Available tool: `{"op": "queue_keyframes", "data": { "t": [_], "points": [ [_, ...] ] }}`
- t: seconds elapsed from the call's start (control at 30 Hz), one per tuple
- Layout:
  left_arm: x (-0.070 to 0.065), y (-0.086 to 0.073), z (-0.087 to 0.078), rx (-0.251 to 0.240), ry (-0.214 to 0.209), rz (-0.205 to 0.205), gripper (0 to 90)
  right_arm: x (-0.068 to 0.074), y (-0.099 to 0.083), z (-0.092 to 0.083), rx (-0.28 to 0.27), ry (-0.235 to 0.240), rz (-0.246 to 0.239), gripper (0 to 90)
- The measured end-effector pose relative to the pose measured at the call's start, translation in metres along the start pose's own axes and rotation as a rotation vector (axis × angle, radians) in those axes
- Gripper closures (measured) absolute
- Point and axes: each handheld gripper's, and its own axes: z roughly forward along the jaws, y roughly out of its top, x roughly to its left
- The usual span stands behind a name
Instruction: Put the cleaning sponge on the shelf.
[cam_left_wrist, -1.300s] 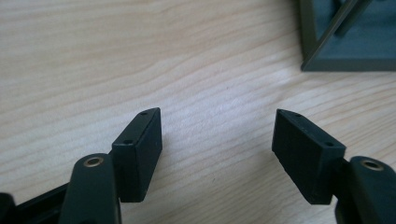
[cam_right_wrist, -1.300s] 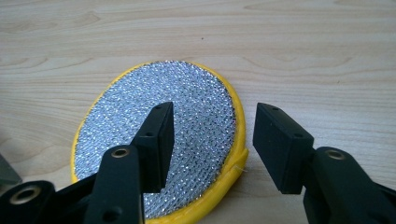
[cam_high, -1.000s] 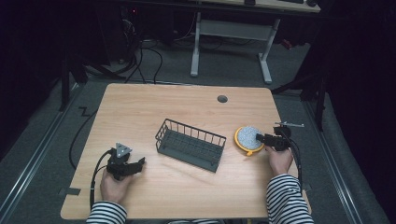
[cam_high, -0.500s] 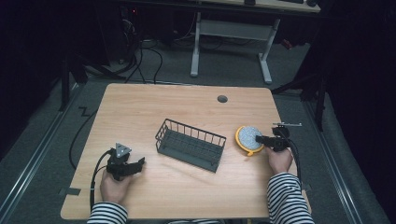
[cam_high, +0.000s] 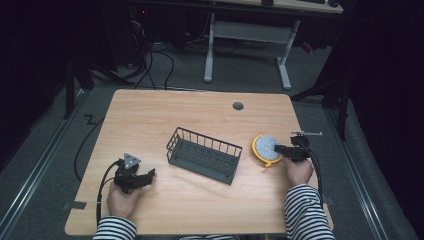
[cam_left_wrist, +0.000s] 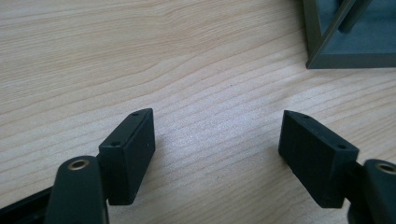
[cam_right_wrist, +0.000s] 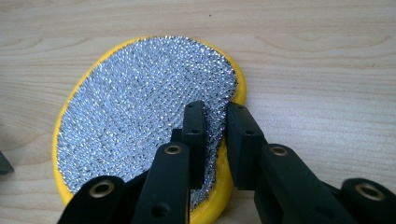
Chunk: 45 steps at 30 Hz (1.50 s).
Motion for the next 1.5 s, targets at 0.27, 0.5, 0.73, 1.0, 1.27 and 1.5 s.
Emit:
{"op": "queue_keyframes", "data": {
  "t": [0.27, 0.5, 0.73, 1.0, 1.27, 1.5],
  "points": [
    [0.0, 0.0, 0.0, 0.0, 0.0, 0.0, 27.6, 0.002, 0.001, -0.005, -0.022, 0.021, -0.001, 79.7],
    [0.0, 0.0, 0.0, 0.0, 0.0, 0.0, 27.7, 0.008, 0.003, -0.012, -0.032, 0.032, -0.042, 79.7],
    [0.0, 0.0, 0.0, 0.0, 0.0, 0.0, 27.7, 0.008, 0.004, -0.023, -0.06, 0.043, -0.053, 79.6],
    [0.0, 0.0, 0.0, 0.0, 0.0, 0.0, 27.6, 0.011, 0.005, -0.032, -0.077, 0.061, -0.069, 79.5],
    [0.0, 0.0, 0.0, 0.001, -0.002, -0.001, 27.9, 0.023, 0.015, -0.047, -0.101, 0.074, -0.135, 79.5],
    [0.0, 0.0, 0.0, 0.001, -0.002, -0.001, 27.9, 0.037, 0.025, -0.062, -0.131, 0.105, -0.18, 79.5]
  ]
}}
